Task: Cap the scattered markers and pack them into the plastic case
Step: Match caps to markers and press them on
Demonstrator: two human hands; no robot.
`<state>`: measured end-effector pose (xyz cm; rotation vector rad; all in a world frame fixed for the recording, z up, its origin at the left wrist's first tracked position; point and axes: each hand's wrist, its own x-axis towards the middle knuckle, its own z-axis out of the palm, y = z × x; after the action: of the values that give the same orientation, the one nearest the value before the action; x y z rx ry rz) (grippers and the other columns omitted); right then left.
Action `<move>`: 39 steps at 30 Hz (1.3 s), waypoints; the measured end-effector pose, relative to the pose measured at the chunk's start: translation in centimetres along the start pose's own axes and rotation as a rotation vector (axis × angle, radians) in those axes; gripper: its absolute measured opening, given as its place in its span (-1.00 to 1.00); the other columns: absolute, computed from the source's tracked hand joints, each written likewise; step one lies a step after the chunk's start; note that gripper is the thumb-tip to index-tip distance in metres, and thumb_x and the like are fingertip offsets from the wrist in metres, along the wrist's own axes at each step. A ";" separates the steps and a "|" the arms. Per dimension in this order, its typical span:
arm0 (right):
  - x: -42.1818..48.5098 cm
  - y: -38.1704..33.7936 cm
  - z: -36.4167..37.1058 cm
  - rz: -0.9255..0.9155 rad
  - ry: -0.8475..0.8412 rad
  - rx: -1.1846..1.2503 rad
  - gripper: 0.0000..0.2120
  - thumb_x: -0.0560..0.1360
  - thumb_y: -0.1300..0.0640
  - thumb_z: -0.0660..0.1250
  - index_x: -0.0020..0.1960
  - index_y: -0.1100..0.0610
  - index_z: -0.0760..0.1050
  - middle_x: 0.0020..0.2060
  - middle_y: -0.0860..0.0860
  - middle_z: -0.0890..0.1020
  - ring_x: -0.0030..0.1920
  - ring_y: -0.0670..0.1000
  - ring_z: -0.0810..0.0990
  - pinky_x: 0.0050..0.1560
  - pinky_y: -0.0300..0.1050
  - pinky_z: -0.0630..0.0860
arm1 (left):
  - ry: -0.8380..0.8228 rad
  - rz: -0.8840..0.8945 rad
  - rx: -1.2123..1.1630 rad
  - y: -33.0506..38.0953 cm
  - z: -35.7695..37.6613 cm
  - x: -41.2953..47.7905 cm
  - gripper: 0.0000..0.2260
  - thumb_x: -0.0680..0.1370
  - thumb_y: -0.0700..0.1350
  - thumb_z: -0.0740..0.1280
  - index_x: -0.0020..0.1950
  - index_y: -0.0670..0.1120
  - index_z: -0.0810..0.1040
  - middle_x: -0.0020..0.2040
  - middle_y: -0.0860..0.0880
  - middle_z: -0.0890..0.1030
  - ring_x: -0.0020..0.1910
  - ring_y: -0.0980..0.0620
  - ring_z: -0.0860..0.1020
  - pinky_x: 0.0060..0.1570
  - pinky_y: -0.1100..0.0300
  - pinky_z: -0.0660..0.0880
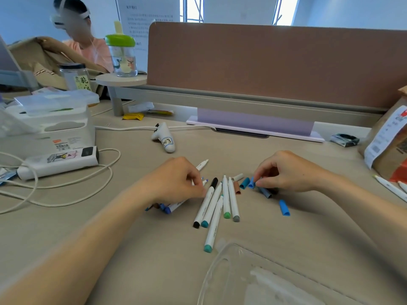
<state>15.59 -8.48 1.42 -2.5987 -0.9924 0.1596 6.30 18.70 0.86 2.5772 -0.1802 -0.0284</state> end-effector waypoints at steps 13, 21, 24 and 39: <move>-0.3 1.6 -2.1 0.067 0.056 -0.010 -0.95 0.50 0.11 0.44 -0.09 -0.02 0.68 -0.20 -0.17 0.69 -0.18 -0.25 0.60 -0.16 -0.39 0.51 | -0.085 -0.042 0.223 1.7 2.0 -0.2 -0.82 0.43 0.11 0.43 -0.19 0.01 0.66 -0.28 0.09 0.59 -0.22 0.13 0.56 -0.27 0.25 0.49; -0.9 2.4 -2.2 0.076 0.063 -0.074 -0.92 0.50 0.06 0.43 -0.02 -0.02 0.68 -0.14 -0.19 0.66 -0.14 -0.25 0.54 -0.19 -0.40 0.46 | -0.099 -0.064 0.318 2.0 1.9 -0.3 -0.80 0.44 0.08 0.35 -0.20 -0.03 0.63 -0.22 0.04 0.64 -0.16 0.07 0.59 -0.15 0.14 0.57; -0.9 2.2 -1.9 0.071 0.066 -0.081 -0.91 0.51 0.03 0.42 0.01 -0.06 0.66 -0.12 -0.21 0.62 -0.14 -0.21 0.54 -0.19 -0.39 0.43 | -0.095 -0.076 0.244 1.6 1.7 0.0 -0.80 0.47 0.03 0.34 -0.21 -0.08 0.62 -0.29 0.01 0.62 -0.26 0.07 0.56 -0.16 0.10 0.57; 0.9 0.1 1.7 -0.081 0.049 -0.162 -0.77 0.48 0.01 0.46 0.13 -0.09 0.64 -0.06 -0.10 0.57 -0.08 -0.13 0.49 0.02 -0.20 0.45 | -0.175 -0.078 -0.259 1.1 0.1 -0.6 -0.76 0.53 -0.02 0.35 -0.22 -0.18 0.60 -0.23 -0.22 0.66 -0.30 -0.02 0.50 -0.08 -0.10 0.52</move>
<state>15.93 -7.41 -0.22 -2.6866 -1.1336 -0.0053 5.59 17.75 1.35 2.3209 -0.1317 -0.2885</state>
